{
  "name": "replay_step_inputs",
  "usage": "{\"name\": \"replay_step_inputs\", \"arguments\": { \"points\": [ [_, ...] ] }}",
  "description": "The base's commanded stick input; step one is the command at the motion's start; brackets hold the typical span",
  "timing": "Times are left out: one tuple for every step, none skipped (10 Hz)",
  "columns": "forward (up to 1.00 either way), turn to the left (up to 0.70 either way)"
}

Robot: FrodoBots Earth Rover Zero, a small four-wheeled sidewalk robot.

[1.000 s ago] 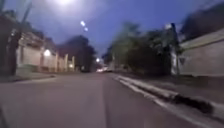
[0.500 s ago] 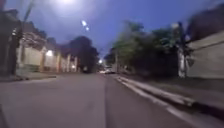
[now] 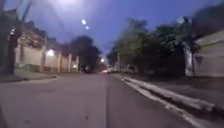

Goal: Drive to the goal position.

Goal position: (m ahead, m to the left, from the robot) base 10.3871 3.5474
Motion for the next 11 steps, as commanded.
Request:
{"name": "replay_step_inputs", "arguments": {
  "points": [
    [0.70, 0.35],
    [0.70, 0.35],
    [0.70, 0.18],
    [0.70, 0.00],
    [0.70, 0.00],
    [0.70, 0.00],
    [0.70, 0.00],
    [0.70, 0.00],
    [0.70, 0.00],
    [0.70, 0.00],
    [0.70, 0.00]
  ]
}}
